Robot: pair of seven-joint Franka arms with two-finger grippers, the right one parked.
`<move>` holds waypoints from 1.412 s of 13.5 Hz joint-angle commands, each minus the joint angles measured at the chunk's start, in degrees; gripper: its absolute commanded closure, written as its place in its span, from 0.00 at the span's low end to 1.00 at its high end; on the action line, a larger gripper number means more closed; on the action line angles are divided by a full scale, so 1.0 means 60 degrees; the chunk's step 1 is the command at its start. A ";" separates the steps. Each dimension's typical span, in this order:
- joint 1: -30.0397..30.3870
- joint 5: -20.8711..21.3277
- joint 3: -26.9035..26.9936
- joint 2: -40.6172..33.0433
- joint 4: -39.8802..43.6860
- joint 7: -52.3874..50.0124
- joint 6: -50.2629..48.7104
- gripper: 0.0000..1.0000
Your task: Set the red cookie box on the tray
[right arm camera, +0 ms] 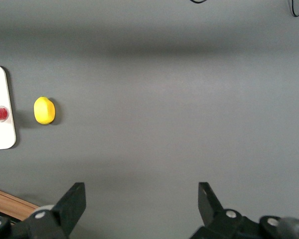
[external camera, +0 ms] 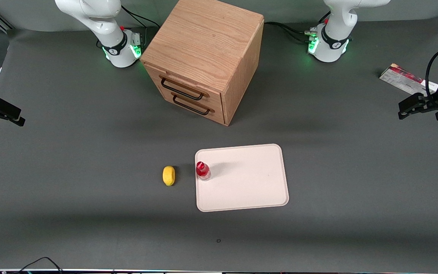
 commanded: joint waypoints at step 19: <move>0.0185 0.1384 0.6331 -0.2026 -0.7315 0.0211 0.4581 0.00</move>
